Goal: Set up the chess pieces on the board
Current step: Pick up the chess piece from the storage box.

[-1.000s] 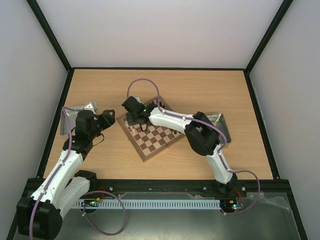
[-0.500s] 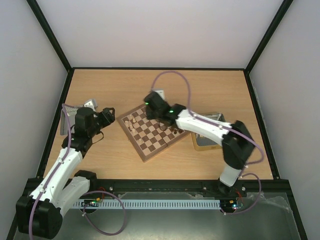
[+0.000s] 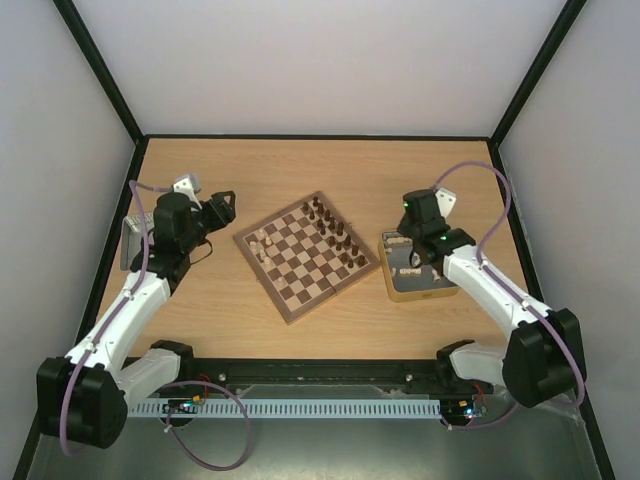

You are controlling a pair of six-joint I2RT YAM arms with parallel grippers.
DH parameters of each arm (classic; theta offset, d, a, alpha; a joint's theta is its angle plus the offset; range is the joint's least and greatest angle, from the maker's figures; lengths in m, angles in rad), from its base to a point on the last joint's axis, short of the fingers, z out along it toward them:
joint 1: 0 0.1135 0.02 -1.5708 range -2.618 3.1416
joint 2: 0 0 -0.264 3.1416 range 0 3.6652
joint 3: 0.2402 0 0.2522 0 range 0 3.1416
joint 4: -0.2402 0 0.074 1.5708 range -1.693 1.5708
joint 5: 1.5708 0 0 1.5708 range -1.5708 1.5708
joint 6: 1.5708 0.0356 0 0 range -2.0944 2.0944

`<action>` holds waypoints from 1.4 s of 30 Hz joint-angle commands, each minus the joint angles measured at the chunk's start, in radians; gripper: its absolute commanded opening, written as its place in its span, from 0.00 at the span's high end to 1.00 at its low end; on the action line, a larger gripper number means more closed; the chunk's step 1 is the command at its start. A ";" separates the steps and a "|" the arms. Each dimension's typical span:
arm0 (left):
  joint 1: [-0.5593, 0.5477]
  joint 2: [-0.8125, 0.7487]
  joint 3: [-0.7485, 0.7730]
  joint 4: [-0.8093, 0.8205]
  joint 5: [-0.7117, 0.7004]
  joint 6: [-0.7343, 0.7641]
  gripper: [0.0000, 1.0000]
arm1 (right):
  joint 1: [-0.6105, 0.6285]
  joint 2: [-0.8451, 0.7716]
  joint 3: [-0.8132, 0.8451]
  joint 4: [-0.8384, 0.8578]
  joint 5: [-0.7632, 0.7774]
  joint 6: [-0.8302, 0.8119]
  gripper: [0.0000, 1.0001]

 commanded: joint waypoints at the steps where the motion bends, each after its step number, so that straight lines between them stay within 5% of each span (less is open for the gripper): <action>1: -0.007 0.034 0.049 0.073 -0.003 0.017 0.30 | -0.139 0.000 -0.100 -0.007 -0.055 0.017 0.60; 10: -0.008 0.036 0.044 0.064 -0.020 0.039 0.29 | -0.343 0.188 -0.138 0.113 -0.230 0.011 0.68; 24: -0.008 0.029 0.001 0.086 -0.011 0.040 0.29 | -0.346 0.246 -0.084 0.099 -0.226 -0.006 0.64; 30: -0.008 0.008 -0.011 0.092 -0.014 0.044 0.30 | -0.346 0.190 -0.100 0.124 -0.220 0.001 0.73; 38: -0.008 -0.001 -0.015 0.086 -0.020 0.041 0.30 | -0.346 0.308 -0.070 0.140 -0.333 -0.023 0.66; 42: -0.008 -0.002 -0.018 0.086 -0.019 0.041 0.30 | -0.346 0.327 -0.072 0.134 -0.302 -0.029 0.73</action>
